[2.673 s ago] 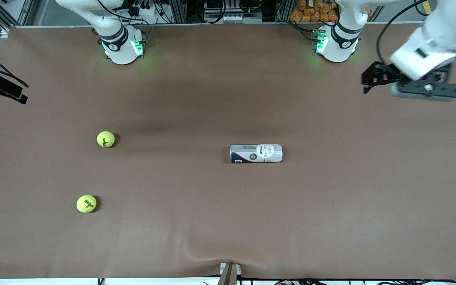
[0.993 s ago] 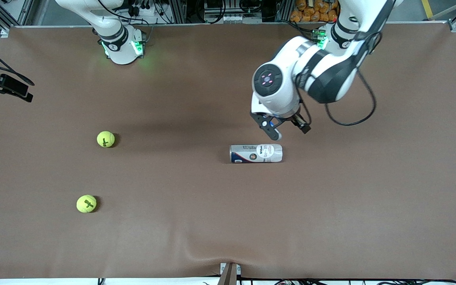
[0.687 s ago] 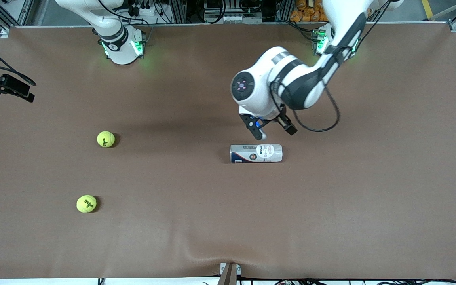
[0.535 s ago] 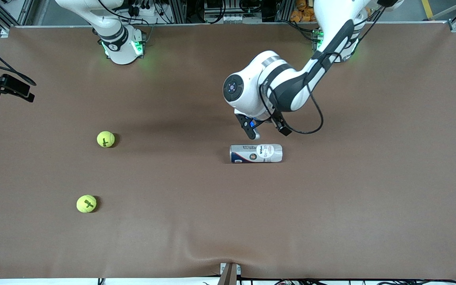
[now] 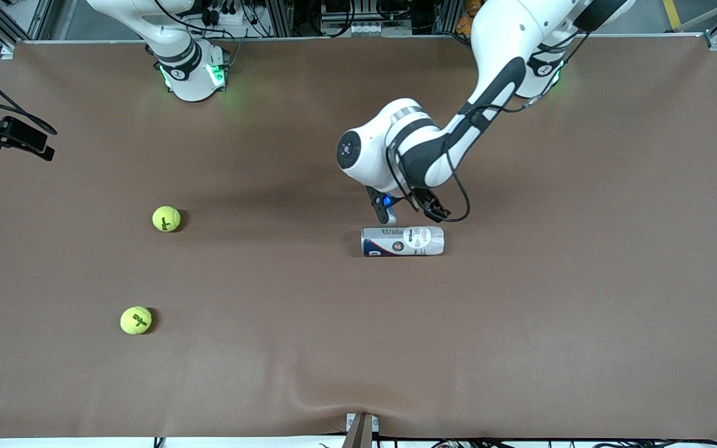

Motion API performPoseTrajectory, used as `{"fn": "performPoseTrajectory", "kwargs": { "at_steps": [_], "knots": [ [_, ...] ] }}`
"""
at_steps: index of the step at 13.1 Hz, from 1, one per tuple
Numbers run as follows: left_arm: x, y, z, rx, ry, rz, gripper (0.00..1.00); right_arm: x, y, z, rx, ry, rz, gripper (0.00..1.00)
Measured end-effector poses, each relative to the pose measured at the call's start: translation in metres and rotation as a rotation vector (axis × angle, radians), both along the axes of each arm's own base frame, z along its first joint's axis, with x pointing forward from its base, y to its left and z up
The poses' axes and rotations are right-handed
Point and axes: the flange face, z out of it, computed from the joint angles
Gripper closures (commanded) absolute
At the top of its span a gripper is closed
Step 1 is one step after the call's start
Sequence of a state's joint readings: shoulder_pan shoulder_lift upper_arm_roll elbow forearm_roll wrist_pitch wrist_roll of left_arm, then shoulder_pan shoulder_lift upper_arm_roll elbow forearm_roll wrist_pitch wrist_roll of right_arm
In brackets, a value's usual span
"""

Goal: Insert tennis ball vertically with right arm
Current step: 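Grasp the clear Wilson tube with the left gripper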

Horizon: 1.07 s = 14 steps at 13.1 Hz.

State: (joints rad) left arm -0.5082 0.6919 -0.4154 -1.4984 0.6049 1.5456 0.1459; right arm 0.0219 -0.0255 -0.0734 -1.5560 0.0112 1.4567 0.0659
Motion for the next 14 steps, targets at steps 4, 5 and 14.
{"fn": "performPoseTrajectory", "kwargs": {
  "at_steps": [4, 5, 14],
  "knots": [
    [0.014, -0.002, -0.014, -0.042, 0.042, -0.127, 0.0, 0.0, 0.004, 0.0, -0.001, 0.0, -0.002, 0.0],
    [0.017, -0.001, -0.017, -0.036, 0.037, -0.148, 0.0, 0.0, 0.004, 0.0, -0.001, 0.0, -0.002, 0.0],
    [0.042, 0.005, -0.035, -0.055, 0.055, -0.288, 0.0, 0.0, 0.005, 0.0, -0.001, 0.006, -0.005, 0.0]
  ]
}}
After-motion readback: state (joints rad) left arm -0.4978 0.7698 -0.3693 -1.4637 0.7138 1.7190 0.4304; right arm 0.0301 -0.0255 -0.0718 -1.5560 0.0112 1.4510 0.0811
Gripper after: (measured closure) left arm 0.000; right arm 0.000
